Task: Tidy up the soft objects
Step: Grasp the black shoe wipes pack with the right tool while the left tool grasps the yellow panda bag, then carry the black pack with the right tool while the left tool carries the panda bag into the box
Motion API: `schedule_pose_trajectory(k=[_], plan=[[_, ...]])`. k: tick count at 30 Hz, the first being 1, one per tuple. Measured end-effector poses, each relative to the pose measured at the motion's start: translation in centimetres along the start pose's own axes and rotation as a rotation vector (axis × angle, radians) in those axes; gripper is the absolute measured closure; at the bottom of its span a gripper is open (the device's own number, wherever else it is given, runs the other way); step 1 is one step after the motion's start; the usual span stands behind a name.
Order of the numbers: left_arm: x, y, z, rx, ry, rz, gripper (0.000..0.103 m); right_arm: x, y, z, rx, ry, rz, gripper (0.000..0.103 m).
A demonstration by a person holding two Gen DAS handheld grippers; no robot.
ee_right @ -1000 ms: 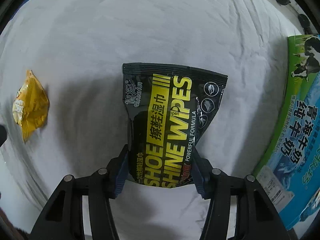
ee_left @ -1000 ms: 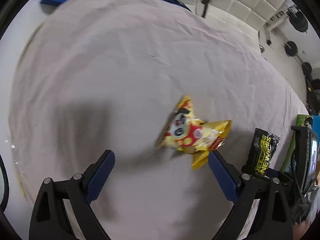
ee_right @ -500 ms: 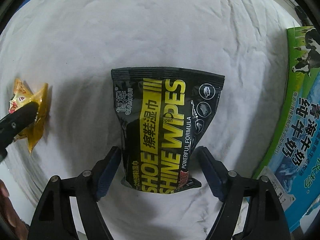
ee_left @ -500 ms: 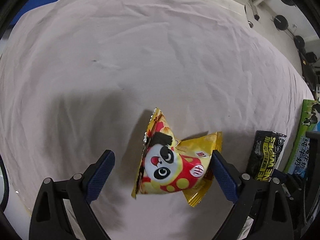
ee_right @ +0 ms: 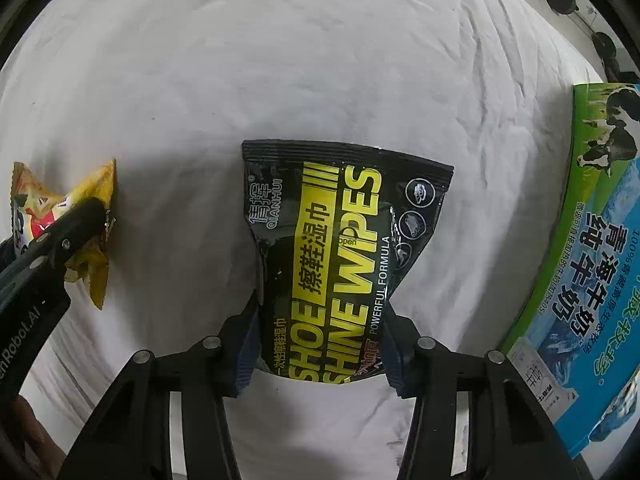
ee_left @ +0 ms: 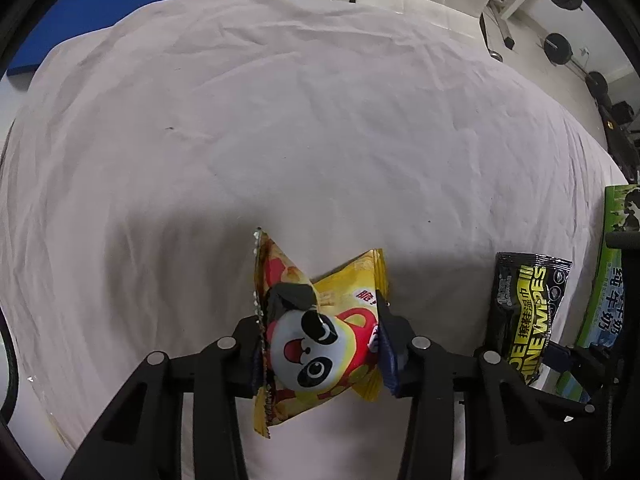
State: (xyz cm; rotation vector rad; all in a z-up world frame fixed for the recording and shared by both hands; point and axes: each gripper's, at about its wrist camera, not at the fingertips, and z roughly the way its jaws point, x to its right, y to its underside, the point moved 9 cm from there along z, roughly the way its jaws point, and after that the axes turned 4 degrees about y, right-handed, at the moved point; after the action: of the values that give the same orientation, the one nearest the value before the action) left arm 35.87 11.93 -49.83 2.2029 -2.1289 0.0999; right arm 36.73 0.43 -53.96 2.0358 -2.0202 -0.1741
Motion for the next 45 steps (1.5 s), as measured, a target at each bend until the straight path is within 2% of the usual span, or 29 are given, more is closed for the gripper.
schedule_pose_trajectory(k=[5, 10, 17, 23, 29, 35, 40, 45], plan=[[0.2, 1.0, -0.9, 0.021, -0.007, -0.012, 0.064, 0.1, 0.2, -0.6, 0.031, 0.007, -0.009, 0.054], [0.1, 2.3, -3.2, 0.062, 0.032, -0.036, 0.064, 0.7, 2.2, -1.6, 0.083, -0.014, -0.025, 0.054], [2.5, 5.3, -10.7, 0.179, 0.124, -0.037, 0.064, 1.1, 5.4, -7.5, 0.208, -0.093, -0.074, 0.054], [5.5, 7.1, -18.0, 0.288, 0.191, 0.002, 0.064, 4.0, 9.5, -13.9, 0.344, -0.149, -0.098, 0.054], [11.1, 9.0, -23.4, 0.364, 0.257, 0.073, 0.064, 10.1, 14.1, -20.0, 0.464, -0.163, -0.070, 0.054], [17.4, 9.4, -26.7, 0.411, 0.298, 0.145, 0.064, 17.0, 17.6, -23.0, 0.523, -0.171, -0.019, 0.054], [22.4, 8.9, -27.1, 0.422, 0.314, 0.207, 0.064, 23.1, 19.2, -24.6, 0.548, -0.174, 0.037, 0.054], [27.3, 8.1, -25.1, 0.379, 0.329, 0.242, 0.064, 28.2, 20.1, -24.8, 0.547, -0.180, 0.092, 0.054]])
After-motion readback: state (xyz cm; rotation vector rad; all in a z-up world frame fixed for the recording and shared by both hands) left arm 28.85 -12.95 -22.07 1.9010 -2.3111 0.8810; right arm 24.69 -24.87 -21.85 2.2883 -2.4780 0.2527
